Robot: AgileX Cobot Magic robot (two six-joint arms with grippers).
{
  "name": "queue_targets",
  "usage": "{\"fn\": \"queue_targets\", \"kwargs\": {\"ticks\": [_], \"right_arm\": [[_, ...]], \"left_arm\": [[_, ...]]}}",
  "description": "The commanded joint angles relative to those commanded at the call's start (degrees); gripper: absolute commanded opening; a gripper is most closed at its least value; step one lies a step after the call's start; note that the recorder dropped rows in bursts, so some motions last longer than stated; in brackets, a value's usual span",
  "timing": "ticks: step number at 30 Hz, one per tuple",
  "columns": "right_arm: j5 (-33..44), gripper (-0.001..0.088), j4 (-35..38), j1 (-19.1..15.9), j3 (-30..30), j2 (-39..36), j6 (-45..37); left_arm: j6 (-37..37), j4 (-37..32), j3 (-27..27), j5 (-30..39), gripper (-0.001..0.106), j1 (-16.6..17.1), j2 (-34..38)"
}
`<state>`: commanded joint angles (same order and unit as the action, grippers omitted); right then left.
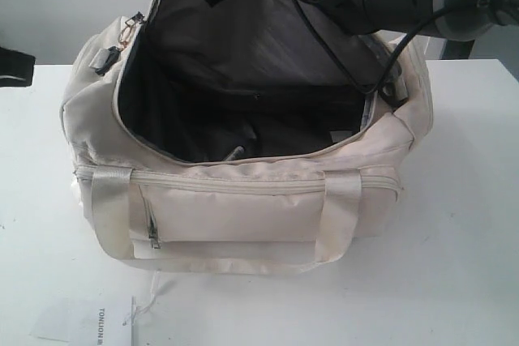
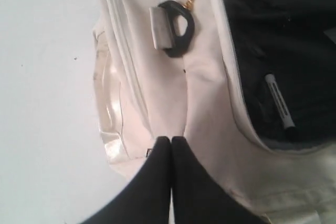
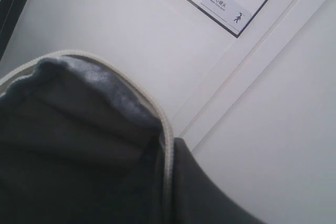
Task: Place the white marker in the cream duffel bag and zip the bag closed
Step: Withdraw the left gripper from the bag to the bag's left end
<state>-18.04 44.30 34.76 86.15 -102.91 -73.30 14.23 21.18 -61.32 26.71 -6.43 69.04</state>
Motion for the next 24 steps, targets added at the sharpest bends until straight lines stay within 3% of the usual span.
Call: {"fn": "queue_targets", "kwargs": {"ticks": [5, 8, 10, 15, 24], "right_arm": [[0.0, 0.0, 0.0, 0.0, 0.0, 0.0, 0.0], [0.0, 0.0, 0.0, 0.0, 0.0, 0.0, 0.0], [0.0, 0.0, 0.0, 0.0, 0.0, 0.0, 0.0], [0.0, 0.0, 0.0, 0.0, 0.0, 0.0, 0.0], [0.0, 0.0, 0.0, 0.0, 0.0, 0.0, 0.0]], "left_arm": [[-0.5, 1.5, -7.3, 5.3, 0.035, 0.1, 6.1], [-0.6, 4.0, -10.7, 5.9, 0.056, 0.1, 9.6], [-0.7, 4.3, -13.5, 5.3, 0.064, 0.1, 12.4], [-1.6, 5.4, -21.0, 5.0, 0.067, 2.0, 20.1], [0.8, 5.7, -28.7, 5.7, 0.067, 3.4, 30.3]]}}
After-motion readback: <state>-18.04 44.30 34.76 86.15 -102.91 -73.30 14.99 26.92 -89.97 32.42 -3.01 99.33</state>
